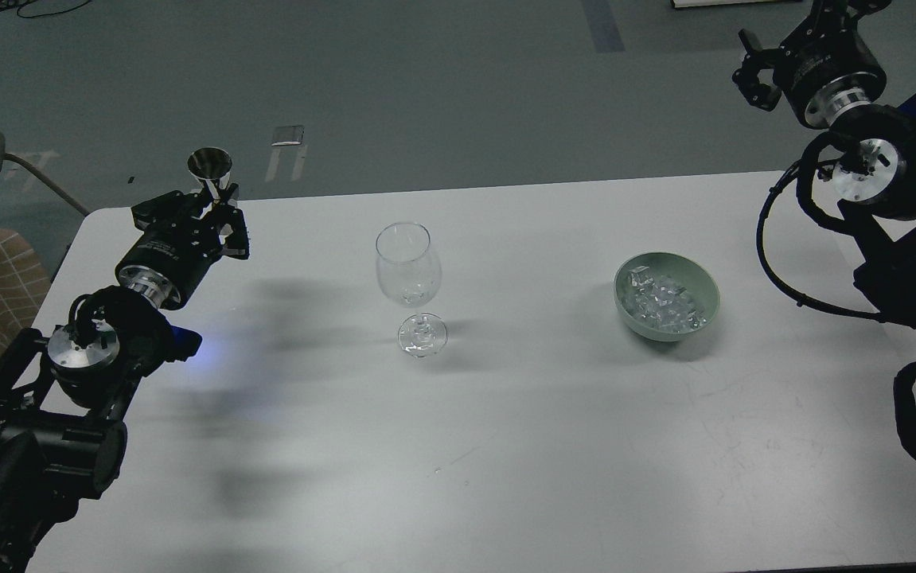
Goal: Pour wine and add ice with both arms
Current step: 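Carry the jigger over the wine glass with the left gripper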
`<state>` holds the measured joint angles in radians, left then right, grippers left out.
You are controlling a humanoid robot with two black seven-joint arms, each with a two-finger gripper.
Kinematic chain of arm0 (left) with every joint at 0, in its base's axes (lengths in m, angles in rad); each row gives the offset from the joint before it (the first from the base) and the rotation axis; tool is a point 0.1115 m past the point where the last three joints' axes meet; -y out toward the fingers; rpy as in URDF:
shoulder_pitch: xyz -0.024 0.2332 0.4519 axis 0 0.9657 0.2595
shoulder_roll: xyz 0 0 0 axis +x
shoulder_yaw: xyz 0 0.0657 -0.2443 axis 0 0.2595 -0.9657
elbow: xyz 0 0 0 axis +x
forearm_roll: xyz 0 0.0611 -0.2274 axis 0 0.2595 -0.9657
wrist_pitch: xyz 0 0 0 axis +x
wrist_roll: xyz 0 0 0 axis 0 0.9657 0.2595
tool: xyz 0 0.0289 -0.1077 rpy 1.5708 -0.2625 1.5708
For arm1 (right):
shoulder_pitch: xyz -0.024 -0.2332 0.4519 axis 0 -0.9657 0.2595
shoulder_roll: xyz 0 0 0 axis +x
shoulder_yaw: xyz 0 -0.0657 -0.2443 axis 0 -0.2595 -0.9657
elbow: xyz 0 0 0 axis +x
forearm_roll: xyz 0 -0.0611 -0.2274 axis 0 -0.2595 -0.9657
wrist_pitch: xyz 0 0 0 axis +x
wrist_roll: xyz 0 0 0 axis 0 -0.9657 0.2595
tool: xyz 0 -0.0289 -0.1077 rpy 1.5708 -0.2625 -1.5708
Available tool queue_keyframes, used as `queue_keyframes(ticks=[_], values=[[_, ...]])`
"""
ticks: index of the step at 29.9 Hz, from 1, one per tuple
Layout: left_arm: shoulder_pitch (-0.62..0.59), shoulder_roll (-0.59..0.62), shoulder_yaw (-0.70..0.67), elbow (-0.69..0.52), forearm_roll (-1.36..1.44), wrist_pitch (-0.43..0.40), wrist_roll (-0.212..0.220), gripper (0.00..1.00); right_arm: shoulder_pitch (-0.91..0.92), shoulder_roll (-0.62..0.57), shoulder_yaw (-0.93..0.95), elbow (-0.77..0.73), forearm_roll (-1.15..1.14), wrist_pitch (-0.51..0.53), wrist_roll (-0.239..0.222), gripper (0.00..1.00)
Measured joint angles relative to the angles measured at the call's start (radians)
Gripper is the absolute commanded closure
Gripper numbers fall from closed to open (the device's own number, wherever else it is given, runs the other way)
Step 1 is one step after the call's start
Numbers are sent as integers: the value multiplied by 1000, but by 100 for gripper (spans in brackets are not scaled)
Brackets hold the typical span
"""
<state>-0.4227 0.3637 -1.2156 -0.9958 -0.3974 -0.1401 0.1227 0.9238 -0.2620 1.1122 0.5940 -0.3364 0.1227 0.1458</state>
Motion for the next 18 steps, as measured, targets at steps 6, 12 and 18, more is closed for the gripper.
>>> queue_keyframes(ticks=[6,12,18], values=[[20,47,3,-75,0,0,3,100,0,-3,0,1,0,0,1,0],[97,83,4,-202,0,16,16,100,-1,-8,1,1,0,-1,1,0],[177,93,4,-356,-1,117,77,100,-3,-8,1,1,0,-2,1,0]])
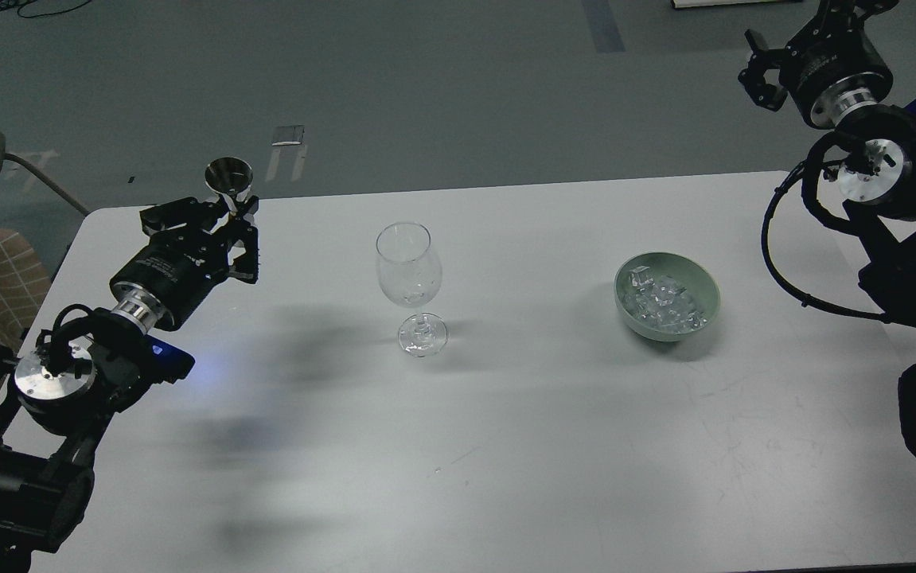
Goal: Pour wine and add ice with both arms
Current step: 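Carry the jigger over the wine glass with the left gripper, then tilt the jigger over the wine glass to pour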
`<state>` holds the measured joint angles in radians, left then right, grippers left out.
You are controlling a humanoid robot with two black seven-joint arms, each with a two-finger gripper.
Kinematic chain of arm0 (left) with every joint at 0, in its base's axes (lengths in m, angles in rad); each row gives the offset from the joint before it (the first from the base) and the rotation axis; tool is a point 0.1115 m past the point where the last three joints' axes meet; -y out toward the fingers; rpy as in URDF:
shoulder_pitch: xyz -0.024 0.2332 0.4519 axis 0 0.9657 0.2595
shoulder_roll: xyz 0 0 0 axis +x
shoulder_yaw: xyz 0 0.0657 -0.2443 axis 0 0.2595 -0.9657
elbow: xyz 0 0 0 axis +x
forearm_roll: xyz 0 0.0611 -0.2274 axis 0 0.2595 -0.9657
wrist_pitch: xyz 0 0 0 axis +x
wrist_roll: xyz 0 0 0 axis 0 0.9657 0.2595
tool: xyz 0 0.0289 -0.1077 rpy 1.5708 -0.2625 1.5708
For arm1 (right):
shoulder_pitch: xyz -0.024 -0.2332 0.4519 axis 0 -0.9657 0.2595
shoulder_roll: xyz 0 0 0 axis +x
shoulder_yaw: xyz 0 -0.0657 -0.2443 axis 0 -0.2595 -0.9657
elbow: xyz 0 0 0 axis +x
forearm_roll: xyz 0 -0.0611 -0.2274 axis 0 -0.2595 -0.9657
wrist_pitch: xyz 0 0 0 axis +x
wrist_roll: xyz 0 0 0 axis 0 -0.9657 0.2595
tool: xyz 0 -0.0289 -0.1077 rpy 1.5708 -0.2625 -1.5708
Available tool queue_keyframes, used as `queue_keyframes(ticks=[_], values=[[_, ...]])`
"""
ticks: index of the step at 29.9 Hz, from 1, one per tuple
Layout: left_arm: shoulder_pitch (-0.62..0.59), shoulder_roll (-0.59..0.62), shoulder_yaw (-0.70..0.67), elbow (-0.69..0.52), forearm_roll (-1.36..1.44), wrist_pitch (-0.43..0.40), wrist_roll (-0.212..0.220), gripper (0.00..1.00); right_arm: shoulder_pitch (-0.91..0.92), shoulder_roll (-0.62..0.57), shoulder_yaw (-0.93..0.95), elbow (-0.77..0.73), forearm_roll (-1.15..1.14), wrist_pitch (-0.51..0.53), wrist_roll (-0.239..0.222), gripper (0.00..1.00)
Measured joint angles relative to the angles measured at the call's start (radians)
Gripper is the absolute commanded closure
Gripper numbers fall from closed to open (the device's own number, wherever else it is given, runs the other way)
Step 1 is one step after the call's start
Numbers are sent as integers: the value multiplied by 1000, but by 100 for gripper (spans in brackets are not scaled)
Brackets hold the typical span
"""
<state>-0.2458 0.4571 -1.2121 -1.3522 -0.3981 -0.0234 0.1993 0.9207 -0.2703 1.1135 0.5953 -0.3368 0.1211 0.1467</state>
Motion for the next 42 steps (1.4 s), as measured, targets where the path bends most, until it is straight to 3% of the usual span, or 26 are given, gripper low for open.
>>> queue_keyframes(ticks=[12,42], values=[[-2,-28,39,-37,1,42,17,100,-1,0,-1,0,-1,0,1,0],[-162,-69,163,-28,53,79,16,100,-11,0,-1,0,-1,1,1,0]])
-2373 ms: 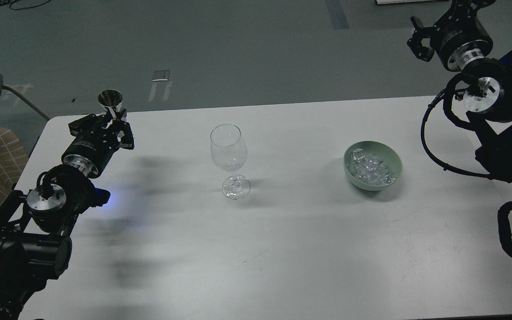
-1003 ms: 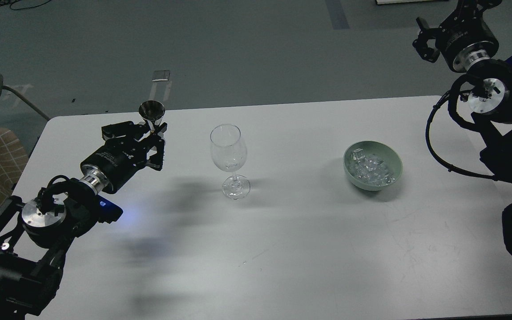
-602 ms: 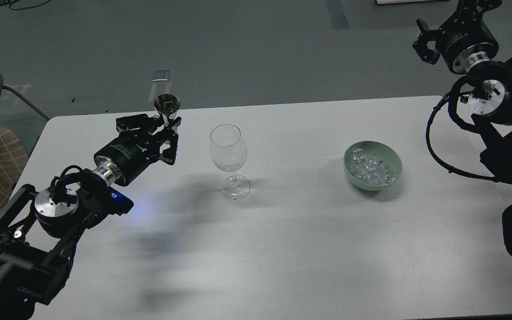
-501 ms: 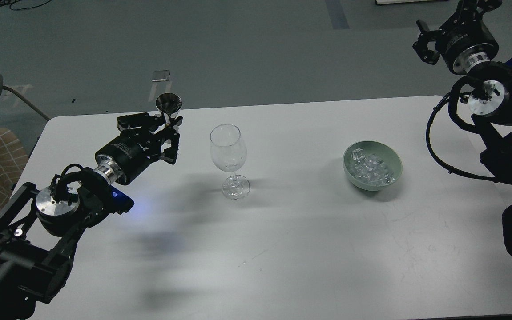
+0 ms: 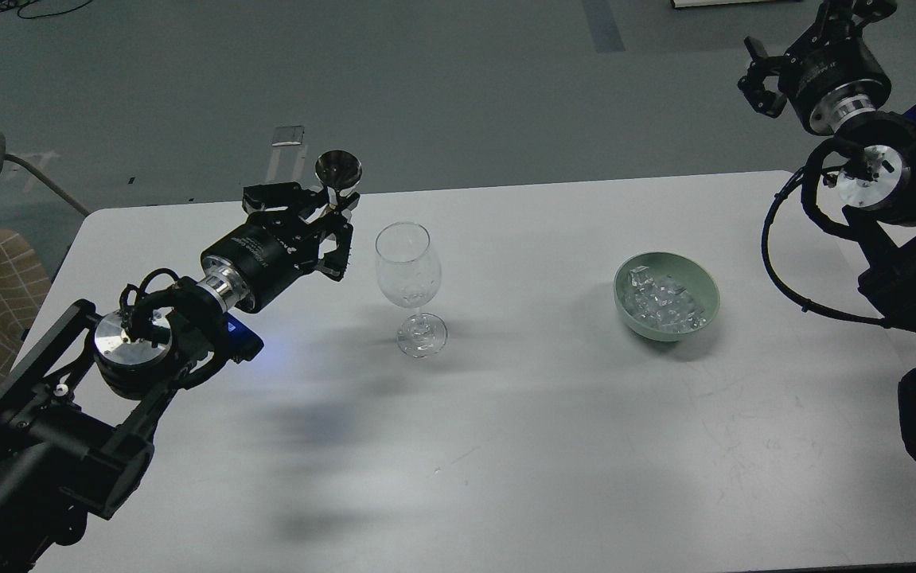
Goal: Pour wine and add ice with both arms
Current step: 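Tilt the jigger over the wine glass to pour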
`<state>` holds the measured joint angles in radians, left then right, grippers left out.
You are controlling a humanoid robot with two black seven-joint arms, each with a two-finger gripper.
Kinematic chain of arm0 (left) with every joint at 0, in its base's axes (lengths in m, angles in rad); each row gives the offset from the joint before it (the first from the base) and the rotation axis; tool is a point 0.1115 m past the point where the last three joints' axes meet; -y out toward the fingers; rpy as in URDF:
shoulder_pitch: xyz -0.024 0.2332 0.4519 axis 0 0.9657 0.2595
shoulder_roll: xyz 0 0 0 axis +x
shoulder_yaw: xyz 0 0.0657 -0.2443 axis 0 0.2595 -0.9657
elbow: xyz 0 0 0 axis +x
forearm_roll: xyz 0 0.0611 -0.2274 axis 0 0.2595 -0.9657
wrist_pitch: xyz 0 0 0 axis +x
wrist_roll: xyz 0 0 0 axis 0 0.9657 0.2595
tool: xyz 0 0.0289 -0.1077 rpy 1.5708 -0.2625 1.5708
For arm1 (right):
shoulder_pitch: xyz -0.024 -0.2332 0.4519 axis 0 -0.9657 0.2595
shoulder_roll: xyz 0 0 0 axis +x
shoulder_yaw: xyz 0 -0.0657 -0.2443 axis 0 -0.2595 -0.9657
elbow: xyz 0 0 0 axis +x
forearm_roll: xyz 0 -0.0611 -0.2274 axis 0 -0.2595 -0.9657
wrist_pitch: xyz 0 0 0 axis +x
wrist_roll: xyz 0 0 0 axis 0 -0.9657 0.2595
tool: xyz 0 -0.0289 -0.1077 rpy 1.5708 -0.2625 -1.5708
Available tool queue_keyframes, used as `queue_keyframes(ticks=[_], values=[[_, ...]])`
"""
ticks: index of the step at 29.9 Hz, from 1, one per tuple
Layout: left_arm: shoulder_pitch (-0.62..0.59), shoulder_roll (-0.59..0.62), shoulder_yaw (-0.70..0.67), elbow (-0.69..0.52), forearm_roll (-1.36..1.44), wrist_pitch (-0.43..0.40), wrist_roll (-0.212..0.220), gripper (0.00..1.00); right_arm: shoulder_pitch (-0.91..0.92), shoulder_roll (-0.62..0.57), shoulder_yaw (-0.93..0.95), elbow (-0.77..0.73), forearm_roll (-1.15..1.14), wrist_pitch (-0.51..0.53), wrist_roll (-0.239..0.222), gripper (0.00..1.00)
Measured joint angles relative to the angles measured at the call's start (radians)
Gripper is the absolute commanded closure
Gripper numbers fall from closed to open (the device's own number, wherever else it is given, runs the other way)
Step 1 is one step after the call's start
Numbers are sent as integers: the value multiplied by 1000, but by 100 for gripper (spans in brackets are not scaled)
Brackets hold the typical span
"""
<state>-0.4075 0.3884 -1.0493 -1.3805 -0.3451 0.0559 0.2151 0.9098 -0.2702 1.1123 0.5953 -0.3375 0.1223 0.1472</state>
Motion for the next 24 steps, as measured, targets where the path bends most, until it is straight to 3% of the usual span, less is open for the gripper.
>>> queue_keyframes(ticks=[17,24], values=[[-24,0,32,1,44,1,9,100,1,-1,1,0,0,0,0,0],[-24,1,47,0,140,-5,31,100,1,0,1,0,0,0,0,0]])
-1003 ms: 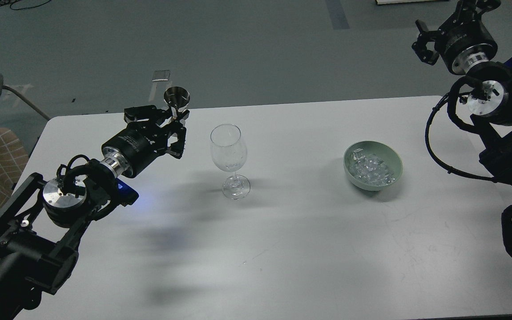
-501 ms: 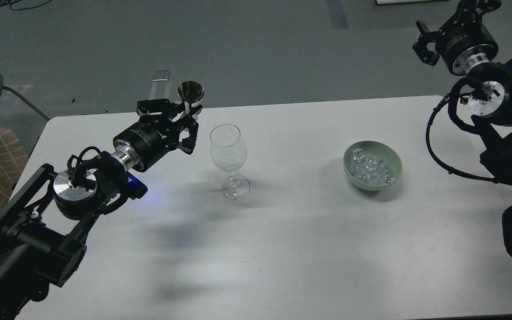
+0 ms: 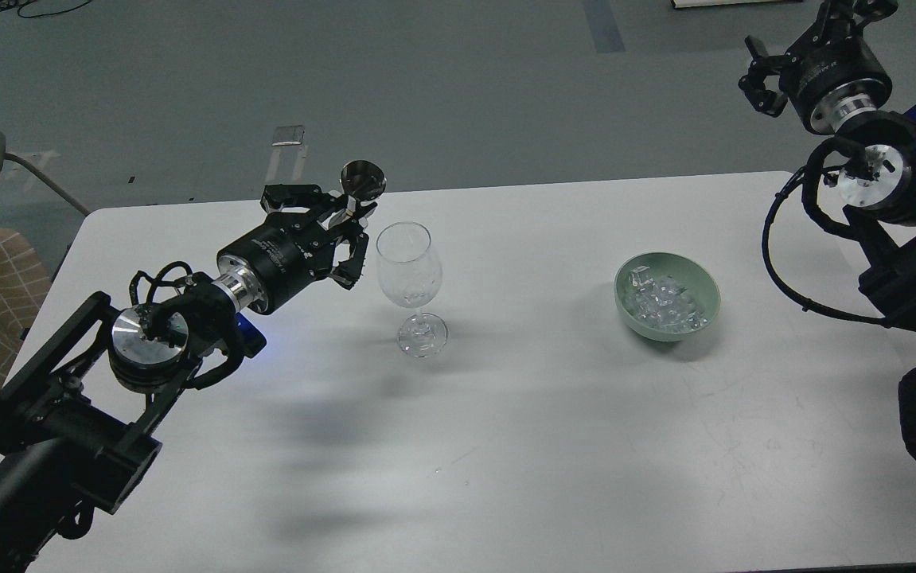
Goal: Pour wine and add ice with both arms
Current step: 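Tilt the jigger over the wine glass to pour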
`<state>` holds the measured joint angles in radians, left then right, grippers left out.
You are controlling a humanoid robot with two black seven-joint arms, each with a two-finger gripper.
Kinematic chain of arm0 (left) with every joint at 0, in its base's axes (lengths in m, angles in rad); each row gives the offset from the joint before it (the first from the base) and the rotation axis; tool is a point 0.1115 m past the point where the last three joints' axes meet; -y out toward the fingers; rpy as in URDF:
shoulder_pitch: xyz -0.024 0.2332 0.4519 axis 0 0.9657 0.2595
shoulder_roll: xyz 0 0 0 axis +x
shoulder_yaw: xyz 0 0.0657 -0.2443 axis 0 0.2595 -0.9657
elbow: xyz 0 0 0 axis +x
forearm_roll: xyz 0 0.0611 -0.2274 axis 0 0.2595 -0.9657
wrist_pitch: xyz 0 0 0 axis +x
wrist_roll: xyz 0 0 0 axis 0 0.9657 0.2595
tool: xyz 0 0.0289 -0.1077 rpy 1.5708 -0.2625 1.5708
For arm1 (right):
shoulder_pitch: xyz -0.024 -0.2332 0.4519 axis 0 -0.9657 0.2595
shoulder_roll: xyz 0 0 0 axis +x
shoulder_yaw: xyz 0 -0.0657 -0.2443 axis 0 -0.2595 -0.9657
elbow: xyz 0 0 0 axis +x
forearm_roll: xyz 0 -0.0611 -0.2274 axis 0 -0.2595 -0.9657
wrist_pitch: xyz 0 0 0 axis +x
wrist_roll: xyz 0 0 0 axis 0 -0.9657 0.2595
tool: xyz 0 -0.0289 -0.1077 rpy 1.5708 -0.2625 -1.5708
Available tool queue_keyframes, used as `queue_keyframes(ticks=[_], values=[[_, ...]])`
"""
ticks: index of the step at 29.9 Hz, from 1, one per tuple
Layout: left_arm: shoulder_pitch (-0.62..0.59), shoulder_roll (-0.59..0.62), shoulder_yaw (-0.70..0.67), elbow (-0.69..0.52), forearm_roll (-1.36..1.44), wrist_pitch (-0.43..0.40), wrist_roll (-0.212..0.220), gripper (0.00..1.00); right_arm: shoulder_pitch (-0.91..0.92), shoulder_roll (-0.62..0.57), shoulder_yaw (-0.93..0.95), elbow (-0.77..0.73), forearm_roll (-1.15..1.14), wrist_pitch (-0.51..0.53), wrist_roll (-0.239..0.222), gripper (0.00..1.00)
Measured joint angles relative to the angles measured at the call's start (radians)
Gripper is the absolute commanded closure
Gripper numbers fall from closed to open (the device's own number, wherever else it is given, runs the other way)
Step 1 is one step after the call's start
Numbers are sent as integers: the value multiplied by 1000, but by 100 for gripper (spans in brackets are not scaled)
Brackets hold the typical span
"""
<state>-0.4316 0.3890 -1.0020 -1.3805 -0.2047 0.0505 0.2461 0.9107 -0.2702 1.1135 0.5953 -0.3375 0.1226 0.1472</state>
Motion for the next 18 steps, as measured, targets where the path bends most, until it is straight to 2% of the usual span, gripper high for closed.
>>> queue_keyframes(ticks=[18], values=[[1,5,1,1,60,-6,-2,100,1,0,0,0,0,0,0,0]])
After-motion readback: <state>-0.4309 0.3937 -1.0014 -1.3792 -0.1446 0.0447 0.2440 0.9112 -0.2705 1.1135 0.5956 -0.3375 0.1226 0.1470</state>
